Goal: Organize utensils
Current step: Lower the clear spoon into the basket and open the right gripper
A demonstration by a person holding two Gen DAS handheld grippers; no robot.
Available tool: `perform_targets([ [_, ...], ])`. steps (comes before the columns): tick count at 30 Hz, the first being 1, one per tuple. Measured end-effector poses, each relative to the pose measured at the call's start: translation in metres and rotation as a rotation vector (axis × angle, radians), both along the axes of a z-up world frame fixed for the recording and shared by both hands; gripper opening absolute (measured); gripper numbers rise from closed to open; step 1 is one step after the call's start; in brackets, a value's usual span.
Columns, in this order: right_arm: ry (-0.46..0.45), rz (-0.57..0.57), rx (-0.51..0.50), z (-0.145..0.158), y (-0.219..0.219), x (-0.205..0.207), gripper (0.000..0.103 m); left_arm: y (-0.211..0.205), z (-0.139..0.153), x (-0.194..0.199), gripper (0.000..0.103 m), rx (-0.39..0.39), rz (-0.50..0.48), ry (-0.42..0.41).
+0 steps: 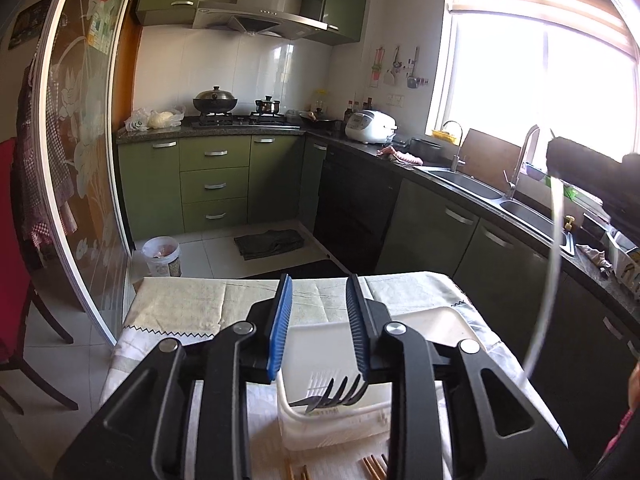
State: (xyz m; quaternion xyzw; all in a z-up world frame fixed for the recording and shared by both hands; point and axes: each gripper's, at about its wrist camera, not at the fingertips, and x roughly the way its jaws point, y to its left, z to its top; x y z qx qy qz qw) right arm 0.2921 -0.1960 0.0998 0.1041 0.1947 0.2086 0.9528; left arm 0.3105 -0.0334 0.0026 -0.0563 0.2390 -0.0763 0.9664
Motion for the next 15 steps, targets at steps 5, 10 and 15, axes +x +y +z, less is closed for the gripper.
perform_targets([
  [5, -0.104, -0.110, -0.059, -0.013, 0.020, 0.023, 0.010, 0.011, 0.003, -0.031, 0.035, -0.006, -0.014, 0.017],
  [10, -0.059, -0.106, -0.113, -0.048, 0.032, 0.041, 0.010, 0.021, 0.004, -0.055, 0.039, 0.008, -0.023, 0.041],
  [15, -0.027, -0.077, -0.132, -0.077, 0.037, 0.033, 0.010, 0.027, 0.002, -0.066, 0.040, 0.010, -0.022, 0.068],
])
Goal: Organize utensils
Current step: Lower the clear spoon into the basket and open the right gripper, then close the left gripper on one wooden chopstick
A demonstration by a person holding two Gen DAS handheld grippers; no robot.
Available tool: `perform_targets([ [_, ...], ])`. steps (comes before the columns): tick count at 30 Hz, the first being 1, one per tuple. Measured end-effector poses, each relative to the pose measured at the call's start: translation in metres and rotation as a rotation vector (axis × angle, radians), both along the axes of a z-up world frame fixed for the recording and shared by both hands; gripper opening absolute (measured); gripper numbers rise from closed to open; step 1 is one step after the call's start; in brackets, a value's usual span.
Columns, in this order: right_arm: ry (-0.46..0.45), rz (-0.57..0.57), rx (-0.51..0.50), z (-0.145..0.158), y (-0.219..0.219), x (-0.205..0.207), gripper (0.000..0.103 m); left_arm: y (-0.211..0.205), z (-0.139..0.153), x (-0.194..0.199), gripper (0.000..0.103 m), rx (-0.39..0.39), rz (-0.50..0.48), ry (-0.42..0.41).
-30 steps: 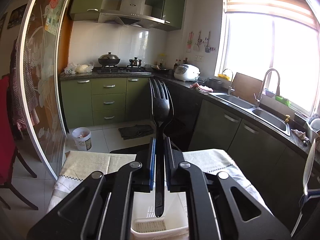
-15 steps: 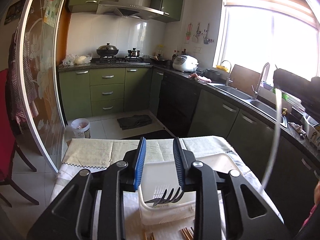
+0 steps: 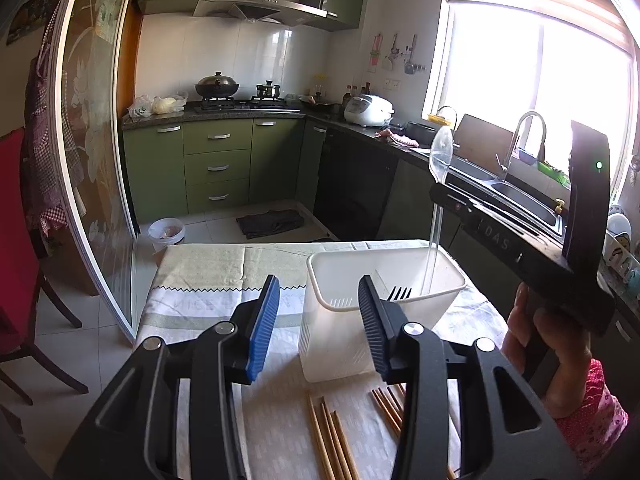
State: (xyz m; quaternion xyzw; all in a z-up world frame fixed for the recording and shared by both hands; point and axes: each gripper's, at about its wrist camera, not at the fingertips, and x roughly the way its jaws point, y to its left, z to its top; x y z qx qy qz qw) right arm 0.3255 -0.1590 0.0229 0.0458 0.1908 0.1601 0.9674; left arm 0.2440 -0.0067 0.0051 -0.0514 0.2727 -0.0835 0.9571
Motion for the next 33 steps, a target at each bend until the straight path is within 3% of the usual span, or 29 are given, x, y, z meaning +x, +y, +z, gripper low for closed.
perform_targets([
  [6, 0.025, 0.013, -0.054, -0.028, 0.006, -0.019, 0.015, 0.002, -0.004, -0.005, 0.041, 0.004, 0.001, 0.056],
  [12, 0.037, 0.010, -0.064, -0.031, -0.007, -0.045, 0.016, 0.002, -0.016, -0.013, 0.048, 0.035, 0.003, 0.160],
  [16, 0.061, 0.005, -0.017, -0.026, -0.034, -0.079, 0.018, -0.001, -0.046, -0.013, 0.048, 0.109, 0.018, 0.340],
  [20, 0.131, 0.010, 0.004, -0.040, -0.063, -0.116, 0.022, 0.000, -0.093, -0.004, 0.048, 0.109, 0.004, 0.582],
  [22, 0.177, 0.013, 0.014, -0.053, -0.076, -0.131, 0.022, -0.001, -0.111, 0.000, 0.047, 0.122, 0.007, 0.647],
  [27, 0.274, 0.003, 0.068, -0.084, -0.108, -0.157, 0.022, -0.010, -0.132, 0.005, 0.045, 0.170, 0.014, 0.704],
  [33, 0.334, -0.021, 0.133, -0.103, -0.136, -0.169, 0.022, -0.012, -0.143, 0.010, 0.033, 0.171, 0.008, 0.771],
])
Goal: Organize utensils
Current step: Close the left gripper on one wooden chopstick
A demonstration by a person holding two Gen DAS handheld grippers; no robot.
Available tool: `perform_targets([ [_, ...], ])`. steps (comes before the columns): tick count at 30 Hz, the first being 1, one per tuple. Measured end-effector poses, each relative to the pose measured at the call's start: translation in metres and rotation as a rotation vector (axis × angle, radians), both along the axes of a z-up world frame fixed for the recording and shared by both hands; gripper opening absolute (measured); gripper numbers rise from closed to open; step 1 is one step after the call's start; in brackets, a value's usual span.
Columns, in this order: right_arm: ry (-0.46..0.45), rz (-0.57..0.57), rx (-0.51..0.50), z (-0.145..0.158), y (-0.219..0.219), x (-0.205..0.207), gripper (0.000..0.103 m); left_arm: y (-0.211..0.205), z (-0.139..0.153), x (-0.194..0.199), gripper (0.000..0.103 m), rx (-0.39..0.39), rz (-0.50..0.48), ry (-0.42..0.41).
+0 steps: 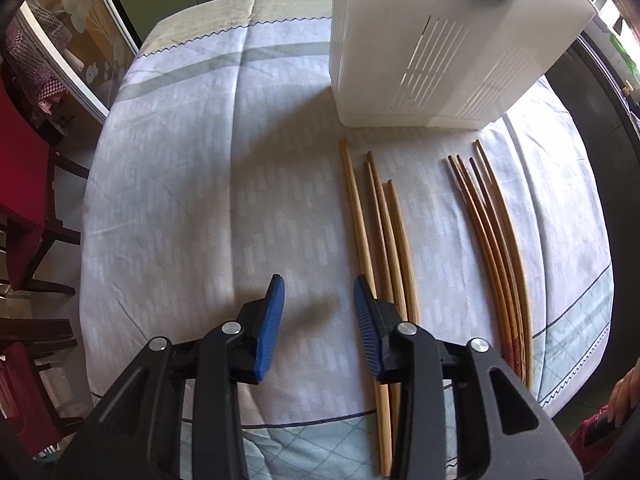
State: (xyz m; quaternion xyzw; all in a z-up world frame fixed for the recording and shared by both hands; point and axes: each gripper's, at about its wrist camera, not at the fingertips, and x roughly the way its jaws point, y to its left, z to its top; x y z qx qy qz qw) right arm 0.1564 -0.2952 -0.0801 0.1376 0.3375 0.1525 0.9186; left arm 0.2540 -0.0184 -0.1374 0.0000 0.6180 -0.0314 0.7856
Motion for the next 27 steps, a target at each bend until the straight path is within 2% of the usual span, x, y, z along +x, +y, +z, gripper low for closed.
perform_targets([
  [8, 0.031, -0.020, 0.039, -0.003, -0.013, 0.002, 0.022, -0.003, 0.002, -0.002, 0.033, -0.030, 0.000, 0.010],
  [17, 0.064, -0.012, 0.039, -0.010, -0.011, 0.004, 0.022, -0.016, -0.008, 0.000, 0.033, 0.006, -0.029, 0.032],
  [19, 0.083, 0.015, 0.017, -0.011, -0.004, 0.008, 0.023, -0.021, -0.009, 0.000, 0.028, 0.019, -0.037, 0.029],
  [21, 0.113, 0.059, -0.017, -0.013, 0.009, 0.015, 0.023, -0.025, -0.009, 0.002, 0.009, 0.024, -0.044, 0.026],
  [27, 0.261, 0.225, -0.119, -0.031, 0.058, 0.050, 0.024, -0.020, -0.006, 0.002, 0.007, 0.003, -0.046, 0.008],
])
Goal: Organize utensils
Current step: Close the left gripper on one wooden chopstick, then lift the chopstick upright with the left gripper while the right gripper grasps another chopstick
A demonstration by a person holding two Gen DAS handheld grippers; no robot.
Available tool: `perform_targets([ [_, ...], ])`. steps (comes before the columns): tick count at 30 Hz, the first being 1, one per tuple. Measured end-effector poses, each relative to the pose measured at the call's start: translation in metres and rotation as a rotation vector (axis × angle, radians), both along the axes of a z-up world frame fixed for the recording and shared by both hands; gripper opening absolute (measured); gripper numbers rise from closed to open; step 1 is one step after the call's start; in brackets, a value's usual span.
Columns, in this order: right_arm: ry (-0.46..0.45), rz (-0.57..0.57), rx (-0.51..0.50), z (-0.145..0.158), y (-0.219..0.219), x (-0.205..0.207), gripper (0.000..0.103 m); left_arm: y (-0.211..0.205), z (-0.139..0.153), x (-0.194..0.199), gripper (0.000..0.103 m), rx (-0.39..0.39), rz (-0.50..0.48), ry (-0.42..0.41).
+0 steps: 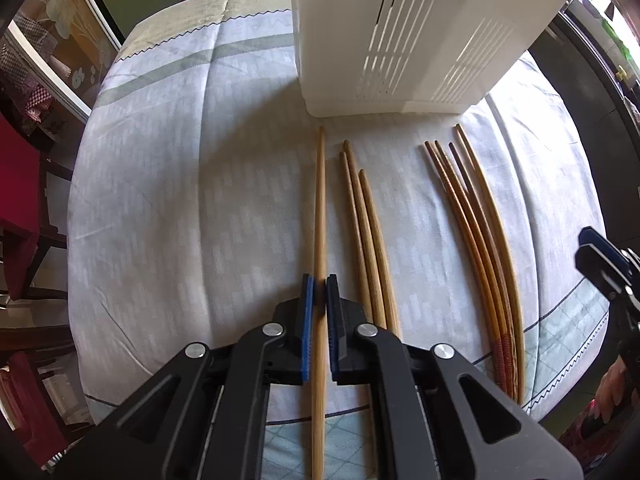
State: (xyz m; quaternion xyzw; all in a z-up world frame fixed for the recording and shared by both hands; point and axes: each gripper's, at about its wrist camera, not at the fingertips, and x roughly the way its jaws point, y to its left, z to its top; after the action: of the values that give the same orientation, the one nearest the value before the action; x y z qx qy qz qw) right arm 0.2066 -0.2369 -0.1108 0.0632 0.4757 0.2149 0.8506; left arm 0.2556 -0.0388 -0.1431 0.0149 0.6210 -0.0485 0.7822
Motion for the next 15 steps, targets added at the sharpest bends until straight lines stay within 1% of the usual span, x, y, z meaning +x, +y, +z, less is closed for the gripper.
perform_targets([
  [3, 0.057, 0.035, -0.048, -0.011, 0.018, 0.020, 0.024, 0.007, 0.013, -0.005, 0.007, 0.016, -0.003, -0.052],
  [7, 0.133, 0.083, -0.090, -0.022, 0.040, 0.039, 0.024, 0.013, 0.025, -0.012, 0.007, -0.007, -0.009, -0.079],
  [10, 0.160, 0.088, -0.142, -0.030, 0.052, 0.047, 0.023, 0.015, 0.033, -0.018, 0.007, -0.022, -0.016, -0.106],
  [11, 0.162, 0.083, -0.159, -0.031, 0.054, 0.050, 0.023, 0.022, 0.033, -0.023, 0.007, -0.030, -0.018, -0.116],
  [15, 0.172, 0.079, -0.215, -0.035, 0.064, 0.056, 0.021, 0.025, 0.041, -0.030, 0.007, -0.056, -0.027, -0.141],
])
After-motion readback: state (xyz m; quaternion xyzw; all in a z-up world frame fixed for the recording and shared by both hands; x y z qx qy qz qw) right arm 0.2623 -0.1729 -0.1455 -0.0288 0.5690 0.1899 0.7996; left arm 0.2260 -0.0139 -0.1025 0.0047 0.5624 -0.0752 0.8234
